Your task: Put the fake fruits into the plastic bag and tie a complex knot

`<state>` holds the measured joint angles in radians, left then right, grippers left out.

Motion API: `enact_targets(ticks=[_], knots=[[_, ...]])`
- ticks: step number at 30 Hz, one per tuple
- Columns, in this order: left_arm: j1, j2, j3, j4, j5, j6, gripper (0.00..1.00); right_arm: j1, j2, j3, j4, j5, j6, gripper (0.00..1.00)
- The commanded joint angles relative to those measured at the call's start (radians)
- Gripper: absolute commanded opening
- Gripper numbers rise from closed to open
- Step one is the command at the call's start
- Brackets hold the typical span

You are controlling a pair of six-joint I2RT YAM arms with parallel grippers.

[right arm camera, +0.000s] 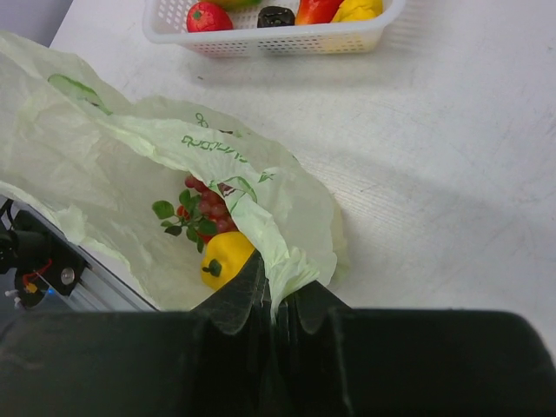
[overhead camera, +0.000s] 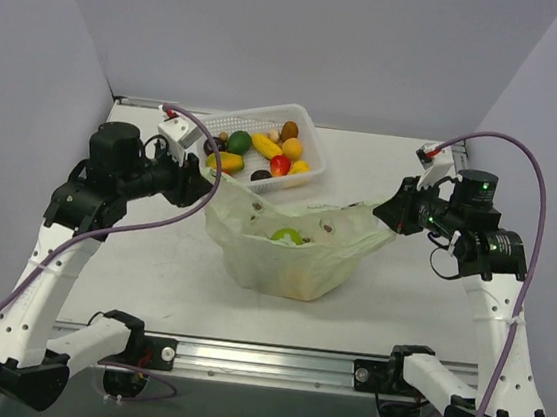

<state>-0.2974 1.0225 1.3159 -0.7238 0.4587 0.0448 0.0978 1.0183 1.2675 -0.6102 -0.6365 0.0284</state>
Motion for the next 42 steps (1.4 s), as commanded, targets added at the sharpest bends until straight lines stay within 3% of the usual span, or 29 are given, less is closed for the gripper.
enact_targets(ticks=[1, 2, 3, 5, 9, 10, 12, 13, 14, 17, 19, 20, 21, 24, 26, 32, 42], knots=[[0.006, 0.014, 0.185, -0.035, 0.004, 0.097, 0.58, 0.023, -0.003, 0.044, 0.013, 0.012, -0.007, 0.00], [0.006, 0.025, 0.239, -0.063, 0.014, 0.177, 0.85, 0.022, -0.004, 0.046, 0.015, 0.015, 0.001, 0.00], [0.006, 0.036, 0.306, -0.078, 0.009, 0.196, 0.94, 0.023, -0.006, 0.044, 0.015, 0.017, 0.002, 0.00], [0.006, 0.036, 0.365, -0.103, 0.030, 0.251, 0.97, 0.023, -0.014, 0.032, 0.015, 0.017, 0.002, 0.00], [-0.026, 0.076, 0.471, -0.201, 0.295, 0.325, 0.97, 0.022, -0.020, 0.015, 0.013, 0.027, 0.004, 0.00], [-0.060, 0.096, 0.495, -0.266, 0.285, 0.370, 0.97, 0.022, -0.021, 0.013, 0.015, 0.031, 0.005, 0.00], [-0.283, 0.132, 0.488, -0.304, 0.140, 0.427, 0.97, 0.023, -0.023, 0.006, 0.013, 0.023, 0.011, 0.00], [-0.363, 0.137, 0.439, -0.307, -0.038, 0.507, 0.97, 0.025, -0.021, 0.003, 0.013, 0.020, 0.015, 0.00], [-0.500, 0.142, 0.421, -0.302, -0.096, 0.539, 0.97, 0.025, -0.024, 0.000, 0.013, 0.018, 0.015, 0.00], [-0.595, 0.206, 0.402, -0.286, -0.225, 0.579, 0.97, 0.028, -0.023, -0.007, 0.009, 0.023, 0.018, 0.00], [-0.730, 0.234, 0.364, -0.237, -0.317, 0.678, 0.97, 0.028, -0.023, -0.008, 0.007, 0.024, 0.015, 0.00], [-0.781, 0.232, 0.285, -0.203, -0.430, 0.720, 0.97, 0.028, -0.024, -0.010, 0.006, 0.024, 0.013, 0.00], [-0.887, 0.229, 0.245, -0.163, -0.487, 0.762, 0.97, 0.026, -0.024, -0.010, 0.004, 0.024, 0.013, 0.00], [-0.965, 0.266, 0.165, -0.005, -0.583, 0.839, 0.98, 0.028, -0.027, -0.014, 0.000, 0.020, 0.008, 0.00], [-0.970, 0.306, 0.157, 0.024, -0.603, 0.830, 0.97, 0.029, -0.032, -0.019, -0.003, 0.011, 0.005, 0.00], [-0.912, 0.369, 0.046, 0.357, -0.739, 0.915, 0.97, 0.039, -0.053, -0.034, -0.031, -0.011, -0.018, 0.00], [-0.711, 0.502, 0.160, 0.273, -0.534, 0.825, 0.95, 0.045, -0.058, -0.060, -0.039, -0.061, -0.076, 0.00]])
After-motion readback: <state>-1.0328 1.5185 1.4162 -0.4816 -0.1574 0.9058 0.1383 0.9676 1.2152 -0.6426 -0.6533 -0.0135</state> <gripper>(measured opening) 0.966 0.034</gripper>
